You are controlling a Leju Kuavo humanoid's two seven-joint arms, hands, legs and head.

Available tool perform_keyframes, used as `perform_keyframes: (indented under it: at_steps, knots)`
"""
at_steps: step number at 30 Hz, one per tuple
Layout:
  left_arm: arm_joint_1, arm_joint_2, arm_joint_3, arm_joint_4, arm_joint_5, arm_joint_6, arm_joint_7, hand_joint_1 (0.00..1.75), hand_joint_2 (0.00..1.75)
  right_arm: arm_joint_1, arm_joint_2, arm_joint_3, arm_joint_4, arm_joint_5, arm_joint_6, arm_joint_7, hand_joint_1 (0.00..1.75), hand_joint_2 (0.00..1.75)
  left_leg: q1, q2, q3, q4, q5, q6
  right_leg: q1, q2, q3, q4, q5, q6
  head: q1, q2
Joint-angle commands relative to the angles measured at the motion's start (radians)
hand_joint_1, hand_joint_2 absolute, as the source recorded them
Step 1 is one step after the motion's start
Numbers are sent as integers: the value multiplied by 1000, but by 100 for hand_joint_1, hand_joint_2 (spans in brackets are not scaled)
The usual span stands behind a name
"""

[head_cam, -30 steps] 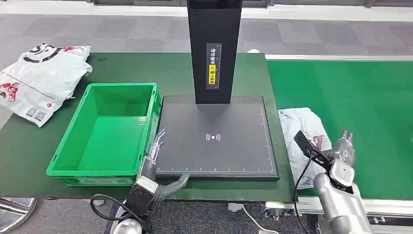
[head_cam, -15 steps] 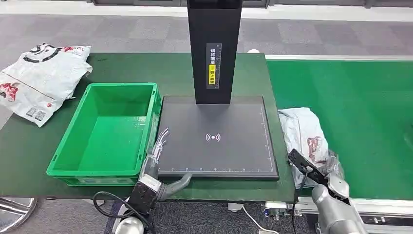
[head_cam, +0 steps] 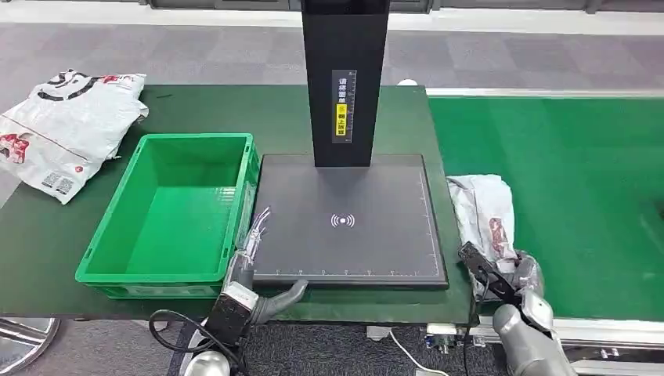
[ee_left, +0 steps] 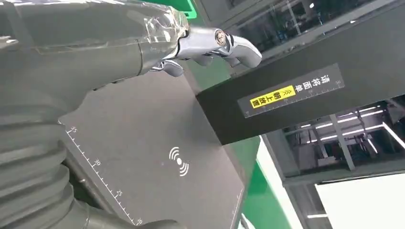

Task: Moved the parcel from conveyor to table for the left to box.

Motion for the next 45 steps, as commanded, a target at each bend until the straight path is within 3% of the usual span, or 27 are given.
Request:
perform_keyframes:
  at_steps: [1,13,15,16,17,19,22,26,30,32,41,45]
  knots:
    - [-7,29,-11,30,9,5,-1,0,175,-22,28,-94,30,-82,12,-71,175,175,1,-1,1,-1,0,-1,0,4,1,-1,0,-1,0,0]
    - [-3,30,-8,27,11,7,-1,0,175,-17,32,-120,7,-134,13,-124,175,175,1,-1,1,-1,0,-1,1,3,1,-1,0,-1,0,0]
    - [0,31,-6,25,12,8,-2,0,175,-11,40,-146,-16,-184,21,-171,175,175,1,-1,1,-1,0,-1,1,5,1,-2,1,-1,0,0]
    - [8,30,-1,21,16,14,-3,0,175,3,59,-207,-63,-308,64,-281,175,175,0,0,1,-1,0,-1,0,4,0,-1,0,-1,0,0]
    - [12,31,-1,19,16,18,-5,0,175,12,67,-229,-88,-357,88,-322,175,175,1,-1,1,-1,0,-1,1,5,0,-1,1,-1,0,0]
    - [27,31,4,13,22,24,-18,0,175,79,98,-255,-246,-524,198,-422,175,175,1,0,1,-2,0,-1,1,6,1,-2,1,-1,0,0]
    - [31,30,9,15,23,28,-26,0,175,174,134,-203,-483,-704,299,-468,175,175,1,0,1,-1,-1,-1,1,6,0,-1,0,-2,0,0]
    - [14,18,17,22,17,12,-31,0,175,323,180,-50,-920,-839,314,-410,175,175,0,-1,-2,0,0,-2,1,3,-3,1,-1,-2,0,0]
    - [12,13,20,24,10,6,-31,0,175,404,185,48,-1135,-846,290,-391,175,175,1,-1,-1,-1,-2,-2,2,6,-1,1,-1,-3,0,0]
    - [8,8,21,22,5,5,-29,0,175,398,178,77,-1148,-764,241,-355,175,175,1,-1,0,0,-2,-2,2,7,-2,1,-2,-4,0,0]
    - [19,0,20,8,-15,-2,-6,0,175,364,183,67,-1031,-784,203,-335,175,175,2,0,0,-1,-1,-2,1,4,-1,-1,-1,-2,0,0]
    - [-6,4,-6,32,-15,-4,-9,0,175,309,179,143,-930,-760,199,-340,175,175,3,0,1,-2,0,-2,2,7,0,-3,1,-2,0,0]
